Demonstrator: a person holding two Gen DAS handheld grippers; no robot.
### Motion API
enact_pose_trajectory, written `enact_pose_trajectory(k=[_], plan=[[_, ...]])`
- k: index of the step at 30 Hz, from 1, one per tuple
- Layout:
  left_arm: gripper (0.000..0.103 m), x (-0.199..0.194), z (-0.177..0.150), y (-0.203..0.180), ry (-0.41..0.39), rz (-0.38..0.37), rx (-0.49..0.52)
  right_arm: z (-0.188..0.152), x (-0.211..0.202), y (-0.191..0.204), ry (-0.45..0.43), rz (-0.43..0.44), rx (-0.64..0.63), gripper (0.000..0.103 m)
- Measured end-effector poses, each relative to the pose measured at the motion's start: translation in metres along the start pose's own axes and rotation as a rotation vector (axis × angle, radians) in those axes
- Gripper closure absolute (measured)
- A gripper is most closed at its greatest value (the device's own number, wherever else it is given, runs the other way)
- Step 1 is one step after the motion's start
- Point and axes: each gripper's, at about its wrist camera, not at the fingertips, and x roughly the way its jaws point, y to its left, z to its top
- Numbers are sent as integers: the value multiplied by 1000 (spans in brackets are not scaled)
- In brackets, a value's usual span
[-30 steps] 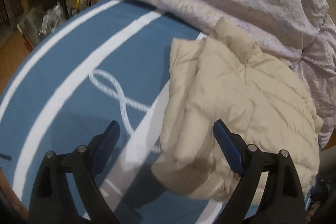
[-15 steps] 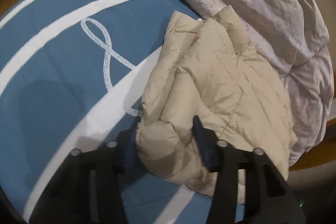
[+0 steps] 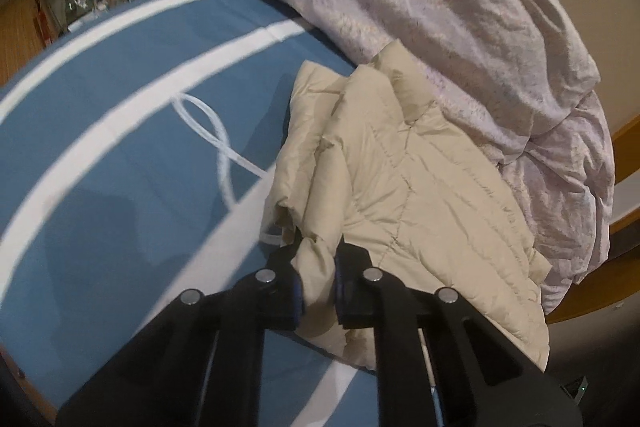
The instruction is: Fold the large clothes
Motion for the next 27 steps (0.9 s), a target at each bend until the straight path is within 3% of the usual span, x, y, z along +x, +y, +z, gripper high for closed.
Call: enact_pose_trajectory(k=[13,16,18,21,23,25,27], plan=[[92,-62,-29,89,-4,24,-48,-92,-7,-11,129,-53,-44,90],[91,-63,-35,100,8,29,-59,-101,-7,-8,134,-92,-77,90],[88,-60,-37,104,16,27,-61,-102,-8,2,122,-166,-147,87],[79,-55,-40,106,28,50,-60,-103,-14,24,70,-309,-283,77],[62,-52,-40,109,39,62,-74,-104,-18,38,27,-383,-352,69],[51,-50,-41,113,46,74,-96,-103,-22,49,-29,-428,-401,60],[47,-48,-41,116,50,71,-108,-101,-26,59,-75,-447,-424,59]])
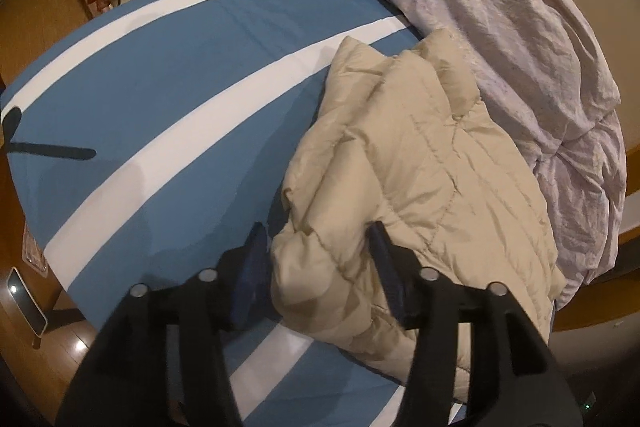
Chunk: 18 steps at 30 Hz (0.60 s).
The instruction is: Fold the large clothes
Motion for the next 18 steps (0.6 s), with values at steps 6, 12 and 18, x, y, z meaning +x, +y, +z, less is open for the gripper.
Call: enact_pose_trajectory(k=[6,12,18], plan=[[36,4,3,5,10,2,-31,6,5,34,3,70,-70,59],[33,11,5,6,22,-11,-70,-7,21,77,37,107,-183,59],[31,15,9,2,9,-16,-80,-24,59,88,115,28,-255,57]])
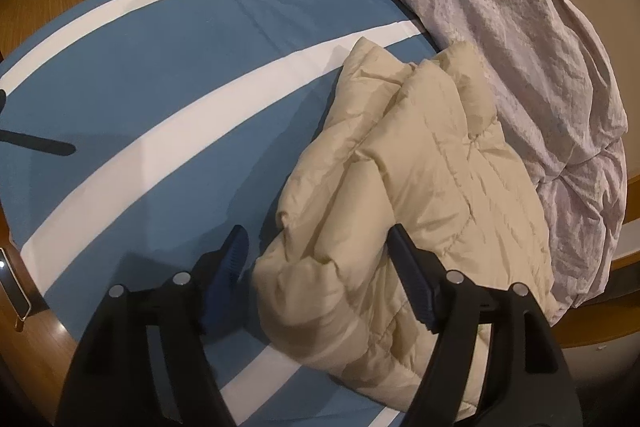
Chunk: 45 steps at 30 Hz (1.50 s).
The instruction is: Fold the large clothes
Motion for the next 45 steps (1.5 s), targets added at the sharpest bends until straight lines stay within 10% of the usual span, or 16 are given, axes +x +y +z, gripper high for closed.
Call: enact_pose_trajectory(k=[6,16,32,45], plan=[[31,4,4,-5,-18,6,-4,-5,9,9,11,-50,-52,57],[85,-2,4,-13,-17,-91,-22,-5,11,6,18,-33,-39,56],[89,-87,2,-117,-82,-448,161,-5,13,9,14,-40,-24,56],[89,-109,-70,-230,43,-650,409,0,18,11,12,-35,3,56]])
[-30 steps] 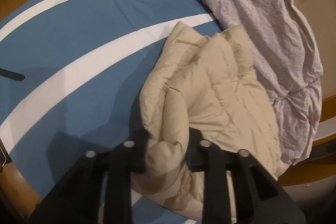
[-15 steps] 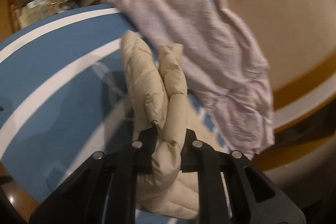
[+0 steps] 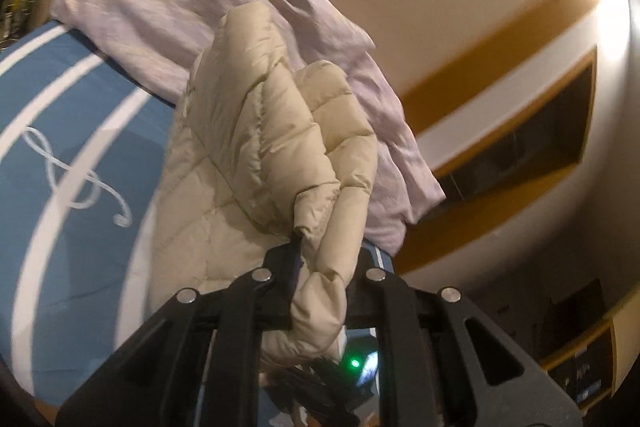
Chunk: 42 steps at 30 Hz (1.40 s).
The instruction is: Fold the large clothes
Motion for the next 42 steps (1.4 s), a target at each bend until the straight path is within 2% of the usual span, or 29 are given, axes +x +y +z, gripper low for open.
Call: enact_pose_trajectory(k=[8,12,24,36,42], plan=[[89,53,-30,-33,124,-49,48,2,1,-5,-1,24,33,56],[89,73,-43,-38,179,-51,61,5,2,-6,1,32,47,56],[89,121,-68,-44,300,-39,76,5,1,-15,-18,81,95,56],[87,176,-94,-54,438,-2,97,1,-4,-48,-50,199,171,56],[86,206,-105,-55,498,24,89,-4,-14,-66,-62,227,192,56]])
